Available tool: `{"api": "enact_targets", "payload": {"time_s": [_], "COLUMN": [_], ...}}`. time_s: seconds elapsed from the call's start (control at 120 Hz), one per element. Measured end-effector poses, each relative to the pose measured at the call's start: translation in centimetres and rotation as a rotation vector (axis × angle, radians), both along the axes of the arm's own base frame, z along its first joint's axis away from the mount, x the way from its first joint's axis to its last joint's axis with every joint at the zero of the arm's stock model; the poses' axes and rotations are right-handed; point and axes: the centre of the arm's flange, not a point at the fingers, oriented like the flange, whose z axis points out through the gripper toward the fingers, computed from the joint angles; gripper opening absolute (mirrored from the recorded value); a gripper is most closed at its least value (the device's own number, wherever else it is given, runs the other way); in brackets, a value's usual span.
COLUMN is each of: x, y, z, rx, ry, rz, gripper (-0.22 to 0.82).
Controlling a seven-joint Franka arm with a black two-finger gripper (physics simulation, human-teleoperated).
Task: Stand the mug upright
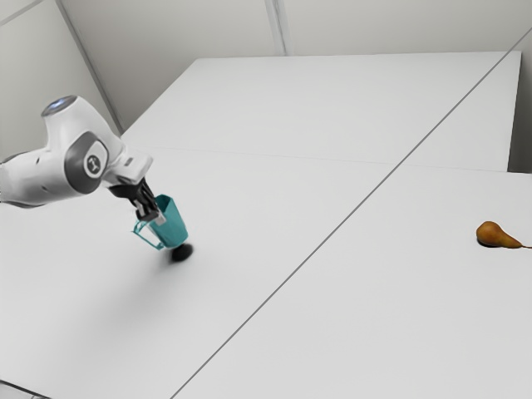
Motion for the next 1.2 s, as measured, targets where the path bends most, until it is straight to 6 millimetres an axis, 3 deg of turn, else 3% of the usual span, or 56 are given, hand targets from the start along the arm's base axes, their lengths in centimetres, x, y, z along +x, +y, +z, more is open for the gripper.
{"api": "enact_targets", "payload": {"time_s": [0.2, 0.367, 0.883, 1.067, 1.2], "x": [2.0, 2.3, 2.4, 2.3, 1.8], "y": [-4.0, -7.1, -9.7, -10.0, -9.5], "z": [-1.0, -1.9, -3.6, -3.5, -0.7], "rx": [-0.003, -0.014, -0.035, -0.044, -0.072], "ry": [0.035, 0.065, 0.126, 0.14, 0.096], "rz": [0.089, 0.152, 0.354, 0.397, 0.429], "gripper": [-0.18, -0.18, -0.17, 0.2, 0.38]}}
